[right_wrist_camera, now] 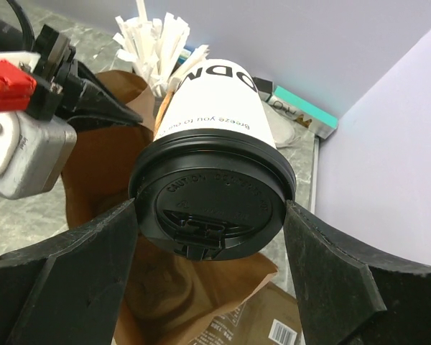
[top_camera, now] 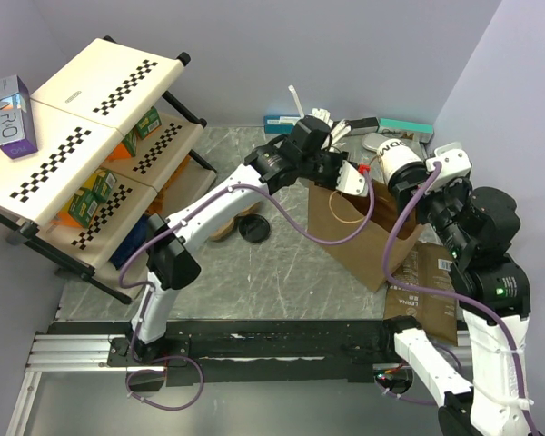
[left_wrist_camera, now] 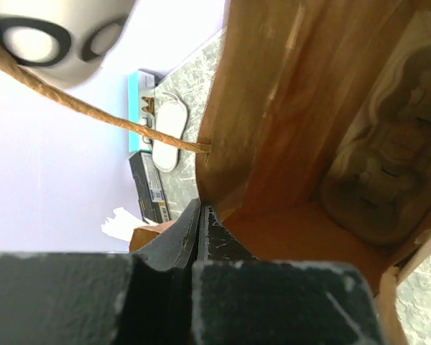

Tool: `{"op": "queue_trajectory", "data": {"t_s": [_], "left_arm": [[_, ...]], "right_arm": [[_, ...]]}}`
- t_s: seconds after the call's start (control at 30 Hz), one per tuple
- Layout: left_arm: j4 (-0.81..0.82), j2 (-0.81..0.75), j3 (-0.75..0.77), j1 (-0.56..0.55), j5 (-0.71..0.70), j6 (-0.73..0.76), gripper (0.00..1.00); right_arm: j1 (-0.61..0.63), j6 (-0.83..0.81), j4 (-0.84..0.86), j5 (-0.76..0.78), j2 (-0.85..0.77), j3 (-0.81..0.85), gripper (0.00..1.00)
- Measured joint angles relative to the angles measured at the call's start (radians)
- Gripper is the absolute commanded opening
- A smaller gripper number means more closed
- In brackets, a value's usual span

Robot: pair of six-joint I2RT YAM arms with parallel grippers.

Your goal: Pack the takeout coffee

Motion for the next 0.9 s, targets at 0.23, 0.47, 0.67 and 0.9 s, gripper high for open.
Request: {"op": "queue_trajectory", "data": {"t_s": [0.23,0.47,0.67,0.9], "left_arm": [[-0.026,-0.015,-0.006,-0.006,-0.041,0.002,0.01],[-0.088,-0.157,-0.116,-0.009,-0.140,-0.051,0.01],[-0.158,-0.225,-0.133,-0.009,-0.215,-0.137,0.01],[-0.199,-0.226,-0.152,-0.009,-0.236,-0.241,0.01]], "right_arm": [[0.000,-0.010,0.004,0.010,0.011,0.068,0.00],[0.000,-0.024,0.040,-0.042,0.021,0.182,0.00],[0.000,-0.031,0.067,-0.122,0.019,0.192,0.00],[0.000,-0.043,0.058,-0.190,-0.032,0.140,0.00]]}}
